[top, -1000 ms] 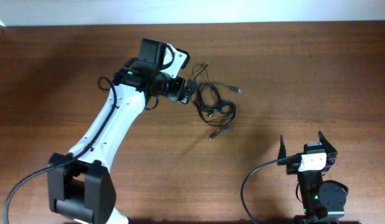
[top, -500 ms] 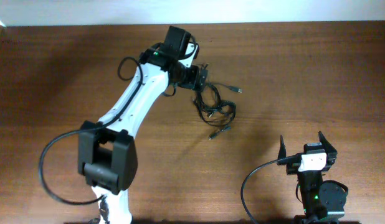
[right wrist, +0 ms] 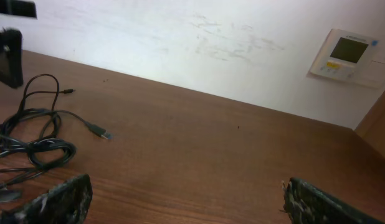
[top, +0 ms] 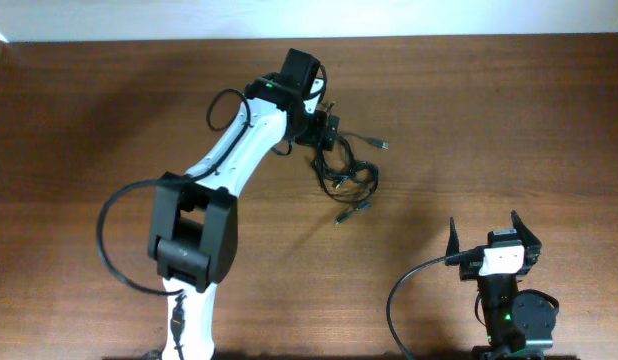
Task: Untangle cables
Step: 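Reach the left gripper forward and down onto the black cable bundle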
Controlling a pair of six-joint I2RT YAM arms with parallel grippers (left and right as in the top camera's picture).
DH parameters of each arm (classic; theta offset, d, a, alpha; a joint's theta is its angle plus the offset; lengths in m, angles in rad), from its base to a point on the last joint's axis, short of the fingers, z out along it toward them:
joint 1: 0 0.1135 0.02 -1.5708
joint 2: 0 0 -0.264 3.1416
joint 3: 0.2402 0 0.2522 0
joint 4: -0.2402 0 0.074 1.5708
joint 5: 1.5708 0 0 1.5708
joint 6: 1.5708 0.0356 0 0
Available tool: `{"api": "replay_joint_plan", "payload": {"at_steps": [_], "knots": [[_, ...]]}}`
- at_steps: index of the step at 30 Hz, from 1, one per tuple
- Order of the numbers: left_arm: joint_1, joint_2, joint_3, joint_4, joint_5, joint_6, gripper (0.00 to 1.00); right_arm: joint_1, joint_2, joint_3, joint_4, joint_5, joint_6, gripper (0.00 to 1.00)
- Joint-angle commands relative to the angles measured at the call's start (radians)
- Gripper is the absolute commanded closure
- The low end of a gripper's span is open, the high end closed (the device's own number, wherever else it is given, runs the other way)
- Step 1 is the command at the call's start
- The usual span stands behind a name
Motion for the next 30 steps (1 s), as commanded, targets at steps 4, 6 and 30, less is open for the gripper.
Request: {"api": "replay_joint_plan", "payload": {"at_steps": [4, 6, 30], "knots": [[-0.058, 0.039, 0.018, 0.030, -0.134, -0.095, 0.01, -0.006, -0.006, -0.005, -0.004, -0.016, -0.006, 0.01], [-0.064, 0.047, 0.018, 0.038, -0.134, -0.109, 0.01, -0.006, -0.006, -0.005, -0.004, -0.017, -0.006, 0.01], [-0.068, 0.137, 0.017, 0.079, -0.186, -0.199, 0.01, -0.006, -0.006, -0.005, -0.004, -0.016, -0.006, 0.01]]}}
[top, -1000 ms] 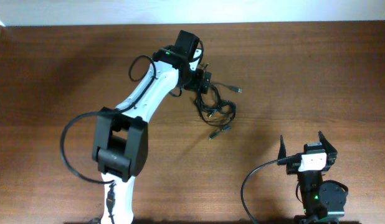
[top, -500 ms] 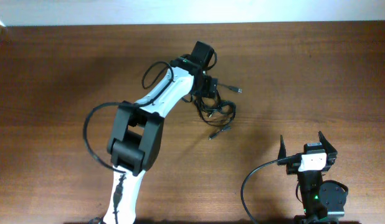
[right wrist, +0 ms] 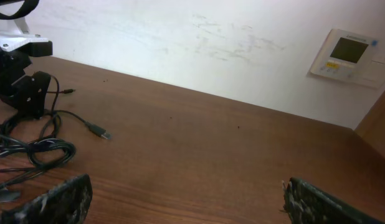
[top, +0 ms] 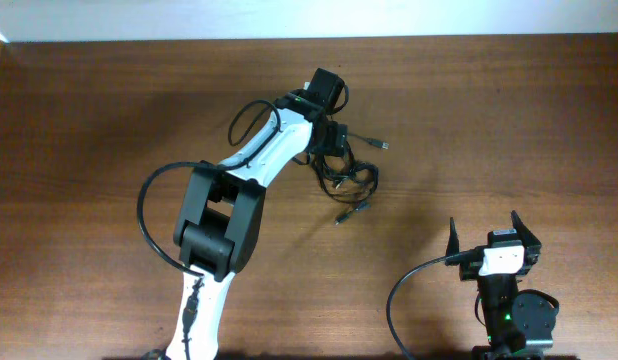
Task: Untangle cables
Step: 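Reach the left gripper forward and down onto the black cable bundle, then close the left gripper on the cables and lift the bundle up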
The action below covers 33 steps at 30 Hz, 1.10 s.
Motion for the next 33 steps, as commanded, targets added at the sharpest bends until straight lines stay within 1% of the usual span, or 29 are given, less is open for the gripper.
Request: {"api": "replay_joint_plan", "payload": {"at_steps": [1, 7, 8, 10, 13, 14, 15, 16, 17, 18, 22, 24, 26, 30, 33], "knots": [[-0.001, 0.031, 0.013, 0.000, -0.011, -0.014, 0.01, -0.006, -0.006, -0.005, -0.004, -0.016, -0.007, 0.01], [-0.012, 0.054, 0.013, 0.002, -0.012, -0.014, 0.01, -0.006, -0.006, -0.005, -0.004, -0.016, -0.007, 0.01], [-0.014, 0.054, 0.013, 0.005, -0.011, -0.014, 0.05, -0.006, -0.006, -0.005, -0.004, -0.016, -0.007, 0.01], [-0.014, 0.054, 0.013, 0.005, -0.011, -0.014, 0.20, -0.006, -0.006, -0.005, -0.004, -0.016, -0.007, 0.01], [-0.014, 0.054, 0.013, 0.004, -0.011, -0.014, 0.32, -0.006, -0.007, -0.005, -0.004, -0.016, -0.007, 0.01], [-0.014, 0.054, 0.013, 0.004, -0.011, -0.014, 0.34, -0.006, -0.006, -0.005, -0.004, -0.016, -0.007, 0.01], [-0.014, 0.054, 0.013, 0.004, -0.011, -0.014, 0.39, -0.006, -0.006, -0.005, -0.004, -0.016, -0.007, 0.01], [-0.015, 0.054, 0.013, 0.002, -0.011, -0.014, 0.50, -0.006, -0.007, -0.005, -0.004, -0.016, -0.007, 0.01], [-0.016, 0.054, 0.013, 0.002, -0.011, -0.014, 0.55, -0.006, -0.007, -0.005, -0.004, -0.016, -0.007, 0.01], [-0.016, 0.054, 0.013, 0.002, -0.011, -0.014, 0.64, -0.006, -0.006, -0.005, -0.004, -0.016, -0.007, 0.02], [-0.016, 0.054, 0.013, 0.002, -0.011, -0.014, 0.83, -0.006, -0.006, -0.005, -0.004, -0.016, -0.007, 0.01], [-0.016, 0.054, 0.014, 0.002, -0.011, -0.014, 0.89, -0.006, -0.006, -0.005, -0.004, -0.016, -0.007, 0.01], [-0.016, 0.054, 0.014, 0.002, -0.012, -0.014, 1.00, -0.006, -0.007, -0.005, -0.004, -0.016, -0.007, 0.01], [-0.014, 0.049, 0.023, -0.003, -0.013, -0.014, 1.00, -0.006, -0.006, -0.005, -0.004, -0.017, -0.007, 0.01], [-0.013, 0.032, 0.076, -0.054, -0.046, -0.014, 1.00, -0.006, -0.006, -0.005, -0.004, -0.016, -0.007, 0.01]]}}
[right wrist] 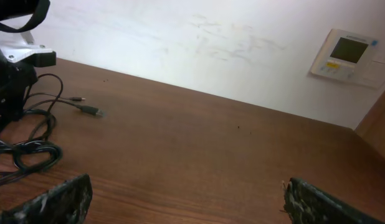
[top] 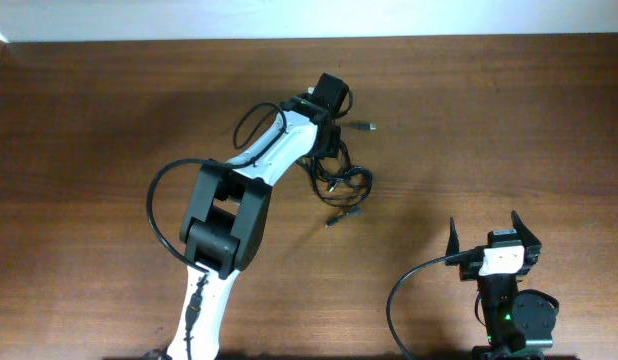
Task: Untangle cables
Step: 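Close the left gripper on the cables and lift the bundle up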
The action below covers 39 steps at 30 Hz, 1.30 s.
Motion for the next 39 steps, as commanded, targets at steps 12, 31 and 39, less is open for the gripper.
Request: {"api": "replay_joint_plan", "payload": {"at_steps": [12, 31, 39], "knots": [[0.018, -0.175, 0.201, -0.174, -0.203, -0.019, 1.00, -0.006, -0.007, -0.005, -0.004, -0.016, -0.007, 0.01], [0.068, -0.416, 0.201, -0.203, 0.055, 0.517, 1.00, -0.006, -0.007, -0.005, 0.004, -0.013, -0.010, 0.01], [0.077, -0.416, 0.202, -0.186, 0.290, 0.737, 1.00, -0.006, -0.006, 0.047, 0.103, -0.157, 0.100, 0.01]]}}
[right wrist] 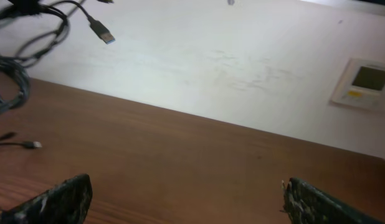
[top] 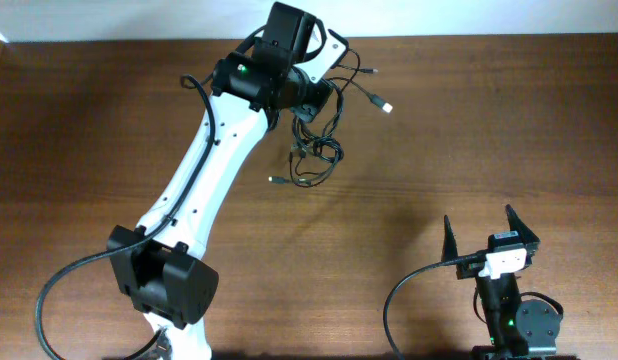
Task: Untangle cables
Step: 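Close the left gripper on the cables and lift the bundle up, then raise the right gripper and move it toward the hanging cables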
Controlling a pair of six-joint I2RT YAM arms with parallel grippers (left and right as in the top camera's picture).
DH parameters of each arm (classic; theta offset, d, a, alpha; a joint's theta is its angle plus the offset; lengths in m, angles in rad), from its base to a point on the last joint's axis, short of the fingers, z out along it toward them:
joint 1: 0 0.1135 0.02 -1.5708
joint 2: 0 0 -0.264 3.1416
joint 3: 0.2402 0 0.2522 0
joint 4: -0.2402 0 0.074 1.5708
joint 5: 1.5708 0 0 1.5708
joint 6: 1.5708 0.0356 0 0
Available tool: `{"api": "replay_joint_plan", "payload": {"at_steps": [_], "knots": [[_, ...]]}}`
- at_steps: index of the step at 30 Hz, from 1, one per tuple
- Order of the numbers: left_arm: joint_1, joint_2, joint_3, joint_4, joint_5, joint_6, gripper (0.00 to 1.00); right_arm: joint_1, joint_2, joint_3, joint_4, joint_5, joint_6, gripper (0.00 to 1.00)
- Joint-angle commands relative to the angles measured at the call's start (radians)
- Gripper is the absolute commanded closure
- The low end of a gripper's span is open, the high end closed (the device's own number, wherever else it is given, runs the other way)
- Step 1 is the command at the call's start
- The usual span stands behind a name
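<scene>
A tangled bundle of black cables (top: 317,150) hangs from my left gripper (top: 307,98), which is shut on its upper strands at the back of the table; the jaws are mostly hidden under the wrist. A silver USB plug (top: 386,106) sticks out to the right and a small plug (top: 273,180) dangles at the lower left. In the right wrist view the bundle (right wrist: 15,68) and USB plug (right wrist: 103,34) show at the upper left. My right gripper (top: 478,218) stands open and holds nothing at the front right, far from the cables; its fingers (right wrist: 58,202) frame bare wood.
The brown wooden table (top: 489,120) ends at a white wall along the back. A wall thermostat (right wrist: 369,84) hangs at the right. The right arm's own black cable (top: 394,300) loops beside its base. The left arm's white links (top: 204,170) cross the table's left half.
The left arm has risen and holds the cable bundle up off the table; the bundle now hangs loose, its USB plug swung right. The right wrist view has tilted slightly upward.
At first the left gripper was at the top left edge of the tangle lying on the table. Then it sat down on the strands. Then the heap had shifted left and back with the gripper on it. Now the bundle hangs lifted. The right gripper stayed open throughout.
</scene>
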Motion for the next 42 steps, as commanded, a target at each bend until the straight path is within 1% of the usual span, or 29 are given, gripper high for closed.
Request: {"api": "replay_joint_plan", "payload": {"at_steps": [1, 5, 7, 10, 12, 16, 18, 20, 22, 24, 26, 28, 30, 31, 32, 33, 37, 38, 41, 42], "knots": [[0.017, -0.040, 0.023, 0.022, 0.145, 0.109, 1.00, -0.006, -0.003, 0.066, -0.010, -0.050, 0.044, 0.01], [0.035, -0.040, 0.023, 0.047, 0.210, 0.109, 1.00, -0.006, 0.062, 0.181, -0.148, -0.049, 0.044, 0.01], [0.039, -0.040, 0.023, 0.047, 0.210, 0.109, 1.00, -0.006, 0.164, 0.269, -0.186, -0.063, 0.043, 0.01], [0.039, -0.040, 0.023, 0.053, 0.210, 0.100, 1.00, -0.006, 0.337, 0.392, -0.209, -0.128, 0.043, 0.01], [0.039, -0.040, 0.023, 0.066, 0.209, 0.058, 1.00, -0.006, 0.540, 0.545, -0.293, -0.198, 0.043, 0.02], [0.039, -0.040, 0.023, 0.066, 0.209, 0.055, 1.00, -0.006, 0.840, 0.799, -0.478, -0.323, 0.043, 0.01], [0.039, -0.040, 0.023, 0.066, 0.209, 0.055, 1.00, -0.006, 0.970, 0.902, -0.521, -0.424, 0.044, 0.01], [0.039, -0.040, 0.023, 0.066, 0.209, 0.055, 1.00, -0.006, 1.066, 0.943, -0.519, -0.495, 0.045, 0.01], [0.039, -0.040, 0.023, 0.066, 0.209, 0.055, 1.00, -0.006, 1.120, 0.943, -0.473, -0.589, 0.114, 0.01], [0.039, -0.040, 0.023, 0.066, 0.209, 0.055, 1.00, -0.006, 1.176, 0.943, -0.436, -0.692, 0.215, 0.02], [0.039, -0.040, 0.023, 0.066, 0.209, 0.055, 1.00, -0.006, 1.205, 0.943, -0.406, -0.752, 0.253, 0.01], [0.039, -0.040, 0.023, 0.066, 0.209, 0.045, 1.00, -0.006, 1.213, 0.943, -0.406, -0.756, 0.253, 0.00], [0.039, -0.040, 0.023, 0.070, 0.209, 0.040, 1.00, -0.006, 1.214, 0.943, -0.407, -0.756, 0.254, 0.04], [0.040, -0.040, 0.023, 0.078, 0.201, 0.015, 1.00, -0.006, 1.214, 0.943, -0.408, -0.756, 0.254, 0.04], [0.050, -0.040, 0.023, 0.098, 0.201, -0.037, 1.00, -0.006, 1.214, 0.943, -0.408, -0.756, 0.254, 0.07], [0.059, -0.040, 0.023, 0.114, 0.198, -0.088, 1.00, -0.006, 1.214, 0.943, -0.408, -0.756, 0.254, 0.08], [0.100, -0.040, 0.023, 0.160, 0.198, -0.270, 1.00, -0.006, 1.214, 0.943, -0.408, -0.756, 0.254, 0.08], [0.121, -0.040, 0.023, 0.161, 0.198, -0.357, 1.00, -0.006, 1.214, 0.943, -0.408, -0.756, 0.254, 0.08], [0.135, -0.040, 0.023, 0.161, 0.199, -0.523, 1.00, -0.006, 1.214, 0.943, -0.407, -0.755, 0.254, 0.08], [0.134, -0.040, 0.023, 0.161, 0.200, -0.557, 1.00, -0.006, 1.214, 0.943, -0.407, -0.755, 0.254, 0.08]]}}
